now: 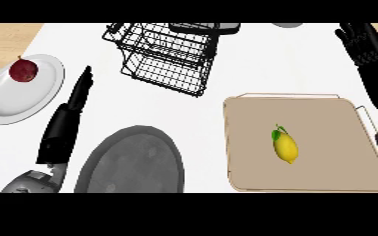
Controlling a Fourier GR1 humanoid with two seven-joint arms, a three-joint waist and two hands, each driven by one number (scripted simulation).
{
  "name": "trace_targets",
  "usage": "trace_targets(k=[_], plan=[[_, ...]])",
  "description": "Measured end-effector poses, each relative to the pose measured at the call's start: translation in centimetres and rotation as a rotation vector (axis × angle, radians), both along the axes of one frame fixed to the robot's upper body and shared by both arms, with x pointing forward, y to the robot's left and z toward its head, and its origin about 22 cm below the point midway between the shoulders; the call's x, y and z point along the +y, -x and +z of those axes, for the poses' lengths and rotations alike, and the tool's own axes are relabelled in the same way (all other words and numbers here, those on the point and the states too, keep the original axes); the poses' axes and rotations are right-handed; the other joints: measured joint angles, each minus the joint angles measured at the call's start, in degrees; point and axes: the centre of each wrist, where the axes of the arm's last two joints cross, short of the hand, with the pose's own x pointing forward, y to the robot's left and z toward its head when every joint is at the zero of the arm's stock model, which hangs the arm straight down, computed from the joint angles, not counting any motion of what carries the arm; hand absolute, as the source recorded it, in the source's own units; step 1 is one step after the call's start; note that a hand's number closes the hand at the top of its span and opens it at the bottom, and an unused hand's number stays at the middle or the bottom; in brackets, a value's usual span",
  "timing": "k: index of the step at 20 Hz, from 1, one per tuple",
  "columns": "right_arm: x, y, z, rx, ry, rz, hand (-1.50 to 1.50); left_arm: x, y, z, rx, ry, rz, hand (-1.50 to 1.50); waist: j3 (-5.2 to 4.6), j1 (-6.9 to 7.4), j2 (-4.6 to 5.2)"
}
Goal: Pick the lemon from the tray and place it in the tiered basket
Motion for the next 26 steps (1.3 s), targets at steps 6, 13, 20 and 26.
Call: trace_targets(k=[6, 13, 20, 26], plan=[[6.2, -0.7, -4.9, 0.143, -0.121, -0.061, -1.50, -0.7, 0.0, -1.7, 0.071, 0.132, -0.082, 0.00, 0.18, -1.06, 1.37], [12.5, 0.0, -11.7, 0.202, -0.199, -0.185, -1.50, -1.6, -0.6, -4.5, 0.188, 0.270, -0.177, 0.00, 0.31, -1.67, 1.71], [13.1, 1.1, -8.4, 0.126, 0.054, -0.200, -1.50, -1.1, -0.5, -6.5, 0.222, 0.301, -0.187, 0.00, 0.23, -2.81, 0.87], [10.0, 0.8, -5.5, 0.263, 0.547, -0.215, -1.50, -0.8, -0.3, -6.8, 0.226, 0.298, -0.175, 0.00, -0.15, -3.47, 0.23]])
